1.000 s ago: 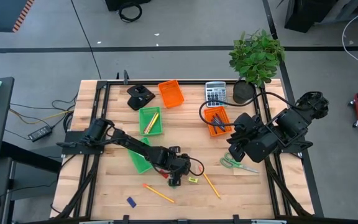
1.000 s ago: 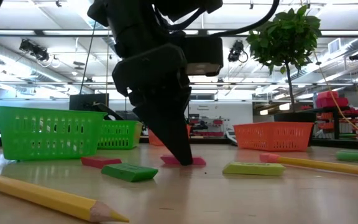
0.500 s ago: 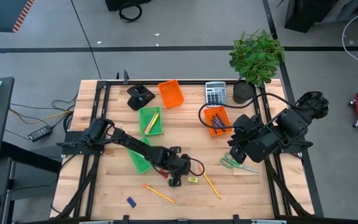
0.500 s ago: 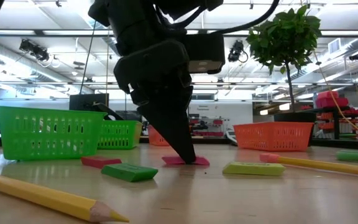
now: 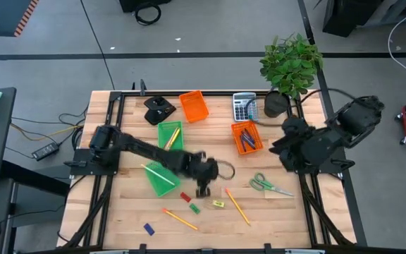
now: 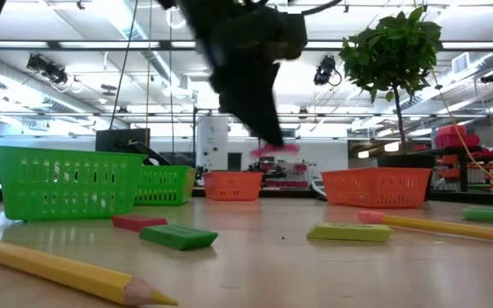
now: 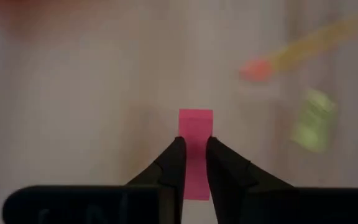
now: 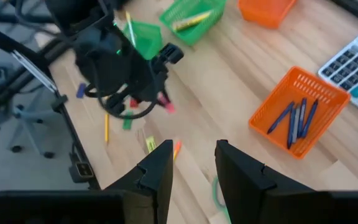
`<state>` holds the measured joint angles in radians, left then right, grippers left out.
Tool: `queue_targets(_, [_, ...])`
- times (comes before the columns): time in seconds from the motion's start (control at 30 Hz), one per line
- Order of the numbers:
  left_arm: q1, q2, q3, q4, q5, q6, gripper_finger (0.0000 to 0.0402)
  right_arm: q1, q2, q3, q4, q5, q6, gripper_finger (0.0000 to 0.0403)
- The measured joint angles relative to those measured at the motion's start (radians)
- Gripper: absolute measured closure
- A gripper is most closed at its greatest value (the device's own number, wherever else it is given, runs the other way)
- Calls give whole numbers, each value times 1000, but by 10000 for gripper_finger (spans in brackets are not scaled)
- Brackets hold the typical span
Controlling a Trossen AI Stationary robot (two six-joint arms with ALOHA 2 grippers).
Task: Sort crayons/erasers/pens/pencils in bins
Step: Put the pink eraser into the top orange bin
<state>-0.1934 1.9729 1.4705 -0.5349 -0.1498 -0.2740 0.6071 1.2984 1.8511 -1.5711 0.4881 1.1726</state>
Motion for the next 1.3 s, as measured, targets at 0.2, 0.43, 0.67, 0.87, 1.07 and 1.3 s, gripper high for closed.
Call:
queue_targets(0.2, [147, -25, 132, -160, -118, 158, 337, 0, -63, 0, 0, 60, -45, 276])
queue_targets(0.43, [398, -25, 170, -270, -109, 335, 342, -34, -82, 0, 0, 136, -76, 276])
queue_targets(0.67, [640, -18, 157, -257, 32, 492, 340, -103, -72, 0, 0, 152, -49, 276])
queue_targets(0.87, [758, -18, 158, -199, 111, 573, 338, -194, -65, 0, 0, 174, -48, 276])
queue_targets(1.07, [774, -18, 158, -201, 148, 623, 326, -273, -65, 0, 0, 174, -47, 276])
queue_targets(1.3, [757, -2, 159, -214, 155, 597, 308, -313, -64, -1, 0, 174, -24, 276])
